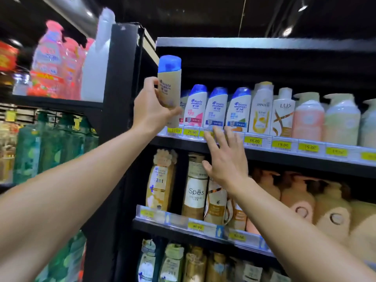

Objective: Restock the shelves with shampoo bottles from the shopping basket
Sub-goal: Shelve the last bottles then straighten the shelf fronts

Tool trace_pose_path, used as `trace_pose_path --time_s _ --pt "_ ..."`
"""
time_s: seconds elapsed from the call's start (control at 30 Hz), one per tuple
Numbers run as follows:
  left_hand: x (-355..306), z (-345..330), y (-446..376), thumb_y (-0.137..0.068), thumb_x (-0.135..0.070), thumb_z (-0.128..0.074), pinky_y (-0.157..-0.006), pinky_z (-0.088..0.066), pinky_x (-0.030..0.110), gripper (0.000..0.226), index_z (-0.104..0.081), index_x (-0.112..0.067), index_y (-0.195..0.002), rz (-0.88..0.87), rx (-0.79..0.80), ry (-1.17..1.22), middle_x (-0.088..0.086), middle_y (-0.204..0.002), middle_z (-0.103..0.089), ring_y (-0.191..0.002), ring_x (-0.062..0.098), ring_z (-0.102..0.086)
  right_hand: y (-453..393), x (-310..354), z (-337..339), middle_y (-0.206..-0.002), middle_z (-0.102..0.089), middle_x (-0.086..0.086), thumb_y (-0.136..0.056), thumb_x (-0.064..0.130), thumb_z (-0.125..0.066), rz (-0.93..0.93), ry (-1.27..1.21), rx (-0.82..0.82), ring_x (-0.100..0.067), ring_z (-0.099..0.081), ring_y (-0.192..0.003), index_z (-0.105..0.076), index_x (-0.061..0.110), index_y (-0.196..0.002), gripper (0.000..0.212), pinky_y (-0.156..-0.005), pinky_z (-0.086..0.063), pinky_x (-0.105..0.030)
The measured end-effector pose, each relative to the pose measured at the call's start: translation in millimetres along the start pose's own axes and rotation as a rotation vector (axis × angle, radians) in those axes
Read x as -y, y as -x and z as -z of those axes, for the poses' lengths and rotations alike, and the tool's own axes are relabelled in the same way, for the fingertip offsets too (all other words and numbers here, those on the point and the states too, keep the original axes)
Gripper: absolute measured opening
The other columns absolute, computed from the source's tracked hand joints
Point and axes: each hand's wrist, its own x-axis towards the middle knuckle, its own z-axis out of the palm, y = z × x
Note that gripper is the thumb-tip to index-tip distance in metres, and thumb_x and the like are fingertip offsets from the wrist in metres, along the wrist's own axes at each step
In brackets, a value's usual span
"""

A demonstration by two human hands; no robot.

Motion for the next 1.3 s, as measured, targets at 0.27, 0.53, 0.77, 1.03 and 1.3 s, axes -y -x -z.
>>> trace_pose_path --time_s 0.27,0.53,0.77,1.03,1.3 --pt "17 -35 -36 -0.064 -0.034 -0.088 -0.074 -0.050 0.029 0.067 -0.043 -0.023 -0.112 -0.036 -0.015 -0.086 -0.006 -0.109 -0.055 -0.096 0.011 -0.056 -1 2 -8 -0.152 -0.039 -0.011 -0.074 0.042 -0.073 -0.019 0.011 -0.136 -0.038 -0.028 -0.143 -0.044 0.019 -0.145 0.080 -0.117 -0.018 -0.053" --pt "44 -45 -44 -0.059 -0.050 -0.087 -0.073 -0.054 0.037 0.068 -0.047 -0.021 -0.106 0.148 0.181 -0.281 -0.004 -0.100 -0.060 -0.089 0.018 -0.061 -2 4 -9 -0.153 -0.038 -0.009 -0.077 0.045 -0.070 -0.041 0.007 -0.138 -0.037 -0.026 -0.144 -0.042 0.020 -0.145 0.078 -0.118 -0.015 -0.053" --pt "44 -44 -47 -0.054 -0.063 -0.084 -0.064 -0.048 0.035 0.071 -0.050 -0.022 -0.100 0.209 0.280 -0.403 -0.004 -0.092 -0.058 -0.083 0.019 -0.059 -4 7 -5 -0.153 -0.035 -0.009 -0.080 0.044 -0.066 -0.047 0.004 -0.104 -0.036 -0.023 -0.144 -0.040 0.020 -0.146 0.074 -0.118 -0.012 -0.052" --pt "45 -40 -40 -0.058 -0.062 -0.083 -0.065 -0.047 0.038 0.075 -0.044 -0.019 -0.106 0.200 0.272 -0.459 0.002 -0.100 -0.057 -0.088 0.025 -0.059 -5 7 -1 -0.154 -0.033 -0.006 -0.083 0.046 -0.062 -0.052 0.017 -0.066 -0.034 -0.020 -0.145 -0.038 0.023 -0.146 0.072 -0.118 -0.012 -0.051" --pt "49 -35 -39 -0.070 -0.060 -0.074 -0.072 -0.050 0.040 0.078 -0.041 -0.018 -0.126 0.120 0.229 -0.396 -0.001 -0.102 -0.054 -0.093 0.023 -0.058 -14 7 13 -0.156 -0.031 -0.006 -0.088 0.050 -0.054 -0.016 -0.080 -0.076 -0.030 -0.020 -0.146 -0.037 0.021 -0.147 0.068 -0.119 -0.015 -0.048"
